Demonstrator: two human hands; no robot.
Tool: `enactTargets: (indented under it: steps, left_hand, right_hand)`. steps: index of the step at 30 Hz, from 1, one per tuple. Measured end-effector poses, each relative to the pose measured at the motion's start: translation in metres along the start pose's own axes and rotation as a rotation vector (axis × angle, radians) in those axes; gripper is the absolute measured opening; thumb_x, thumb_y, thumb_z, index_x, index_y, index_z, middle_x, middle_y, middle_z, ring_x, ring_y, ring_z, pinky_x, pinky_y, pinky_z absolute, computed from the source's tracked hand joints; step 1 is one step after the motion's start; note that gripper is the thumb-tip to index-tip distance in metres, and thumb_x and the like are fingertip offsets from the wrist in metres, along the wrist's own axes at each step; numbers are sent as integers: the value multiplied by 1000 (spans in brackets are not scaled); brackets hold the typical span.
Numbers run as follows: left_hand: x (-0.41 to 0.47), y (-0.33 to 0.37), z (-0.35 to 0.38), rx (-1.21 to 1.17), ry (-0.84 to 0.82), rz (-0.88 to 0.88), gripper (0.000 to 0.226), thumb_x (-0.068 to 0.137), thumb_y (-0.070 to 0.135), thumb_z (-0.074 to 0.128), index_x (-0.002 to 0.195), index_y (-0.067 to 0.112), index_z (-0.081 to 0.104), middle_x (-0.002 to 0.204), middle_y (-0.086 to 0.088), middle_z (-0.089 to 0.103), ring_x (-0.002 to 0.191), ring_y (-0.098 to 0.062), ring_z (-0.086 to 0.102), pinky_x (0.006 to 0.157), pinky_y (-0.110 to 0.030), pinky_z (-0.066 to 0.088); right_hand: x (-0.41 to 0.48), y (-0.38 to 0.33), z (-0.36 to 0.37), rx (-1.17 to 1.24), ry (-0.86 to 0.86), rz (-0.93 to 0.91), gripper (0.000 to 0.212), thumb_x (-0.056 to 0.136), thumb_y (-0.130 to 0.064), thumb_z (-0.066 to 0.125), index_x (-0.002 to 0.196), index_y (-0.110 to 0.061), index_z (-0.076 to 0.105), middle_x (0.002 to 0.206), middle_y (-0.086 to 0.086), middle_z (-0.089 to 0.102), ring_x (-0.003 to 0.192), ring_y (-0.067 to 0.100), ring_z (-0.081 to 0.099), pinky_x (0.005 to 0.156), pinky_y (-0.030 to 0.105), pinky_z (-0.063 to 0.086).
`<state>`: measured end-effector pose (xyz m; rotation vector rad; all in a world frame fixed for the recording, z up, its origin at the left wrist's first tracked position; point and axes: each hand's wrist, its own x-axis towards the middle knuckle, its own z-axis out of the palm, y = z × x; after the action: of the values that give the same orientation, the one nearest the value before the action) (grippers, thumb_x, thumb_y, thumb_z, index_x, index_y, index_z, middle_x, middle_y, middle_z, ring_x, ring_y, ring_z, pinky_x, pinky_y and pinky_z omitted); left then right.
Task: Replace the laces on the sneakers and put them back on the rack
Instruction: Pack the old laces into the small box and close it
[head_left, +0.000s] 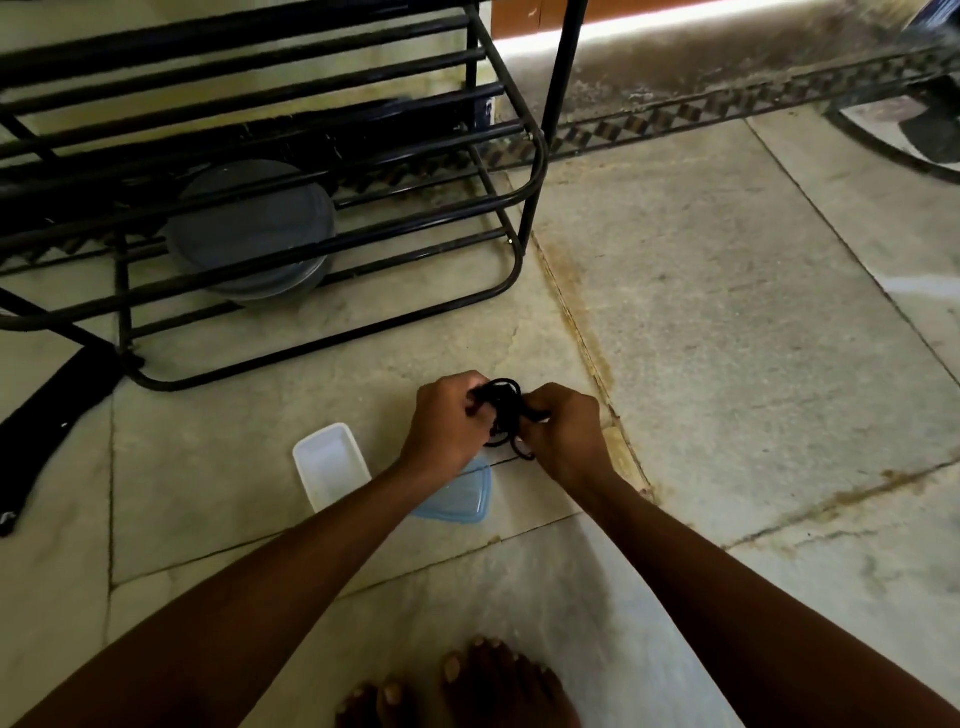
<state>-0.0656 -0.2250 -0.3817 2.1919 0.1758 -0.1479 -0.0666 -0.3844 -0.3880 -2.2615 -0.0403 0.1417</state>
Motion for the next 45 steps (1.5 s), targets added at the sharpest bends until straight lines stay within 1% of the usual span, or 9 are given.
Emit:
enactTargets:
  steps: [3,7,11,14,18,23,30,40,45]
  left_hand:
    - [-11,-1,-27,-104,116,0,19,86,1,71,93,17,78,78,4,75,72,-8,72,70,-28,62]
    - [-35,-12,-68,-186,206,-41,19,88,2,71,93,19,78,80,5,76,74,-12,74,73,-41,64]
    - [-66,-28,-108,-134,300,-85,17,88,2,72,96,16,78,82,7,76,75,-8,73,74,-36,64]
    - [-85,-45,-127,-129,356,-126,17,87,2,72,95,15,79,81,6,77,74,-8,74,74,-36,63]
    - [-95,-68,-139,-142,365,-176,16,87,2,72,92,16,79,79,7,77,73,-8,74,73,-40,64]
    - [-95,-85,-138,72,338,-160,15,83,0,72,90,10,81,87,-8,72,79,-21,69,75,-38,58]
    - [-99,-88,-131,82,251,-212,50,78,-8,68,125,9,67,116,-10,63,90,-16,63,71,-1,41]
    - [-103,-92,-136,86,350,-153,22,83,-5,73,101,7,76,88,-5,75,70,-3,63,68,2,42]
    - [-100,-96,-139,136,355,-57,20,81,-6,76,96,7,80,90,-8,75,73,-6,61,73,5,39]
  right_hand:
    - [-2,-22,11,65,32,-109,13,82,-11,82,73,-6,75,71,7,70,64,20,64,59,36,48]
    - [-5,-62,28,176,-38,-176,7,80,-12,84,77,-8,79,74,6,73,65,8,61,61,27,49]
    - [-15,-98,56,179,-179,-238,20,81,-24,81,73,-7,78,69,8,71,64,19,66,62,37,50]
    - [-23,-116,79,208,-264,-231,16,81,-18,84,74,-5,78,68,9,71,64,17,65,61,31,47]
    - [-25,-125,102,172,-368,-215,10,78,-11,85,72,-7,77,63,-3,64,57,10,58,56,16,40]
    - [-26,-131,114,-70,-440,-270,14,77,-21,68,74,-8,74,74,11,63,68,24,57,63,27,33]
    - [-25,-130,127,-596,-436,-322,34,95,-20,64,125,-2,62,124,15,51,116,34,52,86,38,50]
    - [-19,-124,123,-491,-450,-394,30,91,-14,67,120,-6,71,116,15,61,102,34,62,84,33,50]
    - [-19,-117,134,-722,-369,-581,34,56,-34,93,83,-19,81,100,13,61,95,31,41,69,36,51]
